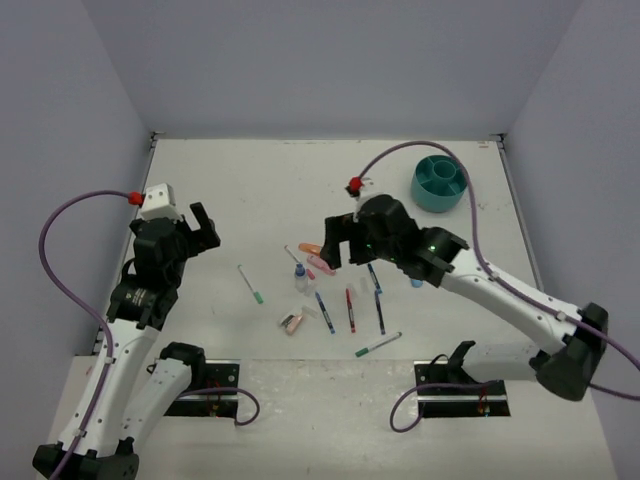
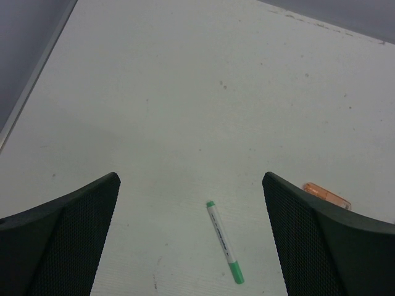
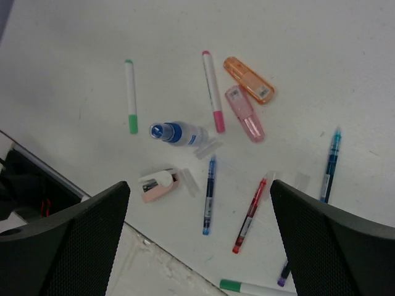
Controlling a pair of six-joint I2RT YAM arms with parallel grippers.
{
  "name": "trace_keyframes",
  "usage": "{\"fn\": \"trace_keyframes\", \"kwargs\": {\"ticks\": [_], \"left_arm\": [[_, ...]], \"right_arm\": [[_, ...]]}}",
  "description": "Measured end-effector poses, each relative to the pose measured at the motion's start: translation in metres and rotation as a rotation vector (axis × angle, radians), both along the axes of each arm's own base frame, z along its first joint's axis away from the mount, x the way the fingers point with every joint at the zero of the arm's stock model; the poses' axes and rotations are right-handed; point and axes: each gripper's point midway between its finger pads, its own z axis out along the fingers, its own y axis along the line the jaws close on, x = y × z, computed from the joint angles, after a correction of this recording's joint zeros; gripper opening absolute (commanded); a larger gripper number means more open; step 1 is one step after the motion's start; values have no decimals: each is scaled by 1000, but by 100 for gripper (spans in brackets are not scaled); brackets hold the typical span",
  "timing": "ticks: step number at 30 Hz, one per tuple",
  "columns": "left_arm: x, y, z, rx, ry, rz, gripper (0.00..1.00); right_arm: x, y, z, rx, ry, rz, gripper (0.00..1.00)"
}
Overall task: Sort the stationery into containers
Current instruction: Pick up the stationery from the center of the board.
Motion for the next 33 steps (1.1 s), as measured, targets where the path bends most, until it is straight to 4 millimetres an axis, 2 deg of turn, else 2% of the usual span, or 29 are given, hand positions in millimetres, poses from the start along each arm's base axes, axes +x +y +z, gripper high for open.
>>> {"fn": "trace_keyframes", "kwargs": {"ticks": [5,7,9,11,15,18,22,27,33], "left_arm": [[-1,1,1,2,-6,7,100],[-1,1,1,2,-6,7,100],[-1,1,1,1,-5,6,100],[0,1,1,1,-4,5,100],[0,1,0,1,-2,3,100],[0,0,1,-1,-2,-2,100],[0,-1,0,-3,-2,-6,100],[0,-2,0,-5,-1,-12,100],[0,-2,0,-6,-1,-13,100]], "right_arm": [[9,88,-20,-95,15,66,83],[10,108,-43,-149,30,70,73],[9,117,-68,-206,57,75,68],[6,120,-92,-268,90,78,64],[3,112,-116,-348,123,65,59],[4,107,-118,-368,123,47,57],[6,103,-118,-382,117,21,49],[7,99,-120,-392,112,4,34],[8,99,-120,-393,109,-4,7]]}}
